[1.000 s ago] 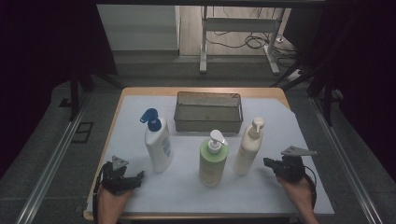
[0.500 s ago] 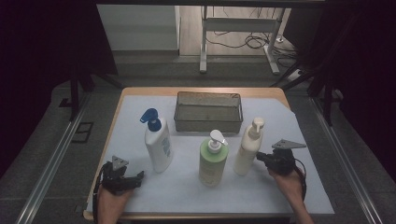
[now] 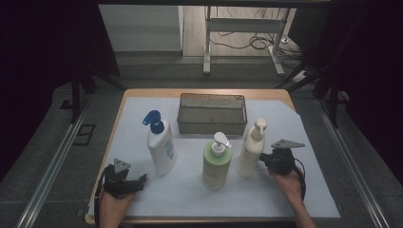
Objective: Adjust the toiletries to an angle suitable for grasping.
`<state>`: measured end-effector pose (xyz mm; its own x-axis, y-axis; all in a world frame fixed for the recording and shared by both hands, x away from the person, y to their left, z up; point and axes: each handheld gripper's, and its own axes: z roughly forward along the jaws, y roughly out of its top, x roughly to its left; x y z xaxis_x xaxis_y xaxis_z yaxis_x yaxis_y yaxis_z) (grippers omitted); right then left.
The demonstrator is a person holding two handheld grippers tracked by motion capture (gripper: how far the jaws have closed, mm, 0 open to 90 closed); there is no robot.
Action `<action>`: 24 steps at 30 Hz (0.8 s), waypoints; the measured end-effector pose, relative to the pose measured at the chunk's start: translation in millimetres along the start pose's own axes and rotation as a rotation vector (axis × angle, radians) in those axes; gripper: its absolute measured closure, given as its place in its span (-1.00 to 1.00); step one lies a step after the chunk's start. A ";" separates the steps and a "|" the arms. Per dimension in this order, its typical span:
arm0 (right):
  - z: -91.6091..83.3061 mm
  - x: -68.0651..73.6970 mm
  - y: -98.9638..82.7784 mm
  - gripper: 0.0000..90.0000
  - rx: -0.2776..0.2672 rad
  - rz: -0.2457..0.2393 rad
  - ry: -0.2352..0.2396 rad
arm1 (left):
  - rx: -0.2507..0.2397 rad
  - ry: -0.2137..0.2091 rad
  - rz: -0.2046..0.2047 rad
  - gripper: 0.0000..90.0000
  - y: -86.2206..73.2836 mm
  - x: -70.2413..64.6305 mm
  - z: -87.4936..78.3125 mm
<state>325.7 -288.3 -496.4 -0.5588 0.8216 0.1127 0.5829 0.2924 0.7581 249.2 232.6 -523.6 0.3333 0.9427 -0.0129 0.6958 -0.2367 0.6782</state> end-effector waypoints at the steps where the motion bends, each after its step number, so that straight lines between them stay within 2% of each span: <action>1: 1.3 0.4 0.8 1.00 0.002 0.003 0.002 | 0.000 0.000 0.000 -0.73 0.0 0.0 0.0; 15: 20.2 4.0 7.1 1.00 0.011 0.009 0.010 | 0.000 0.000 0.000 -0.73 0.0 0.0 0.0; 19: 13.2 3.3 4.7 1.00 0.003 0.007 0.022 | 0.000 0.000 0.000 -0.73 0.0 -0.1 0.0; 24: -5.1 6.9 -0.7 1.00 -0.010 -0.002 0.032 | 0.000 0.001 0.001 -0.73 0.0 -0.1 0.0</action>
<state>318.5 -285.4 -492.9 -0.5786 0.8050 0.1310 0.5755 0.2891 0.7650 249.1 232.5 -523.6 0.3333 0.9427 -0.0114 0.6954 -0.2376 0.6782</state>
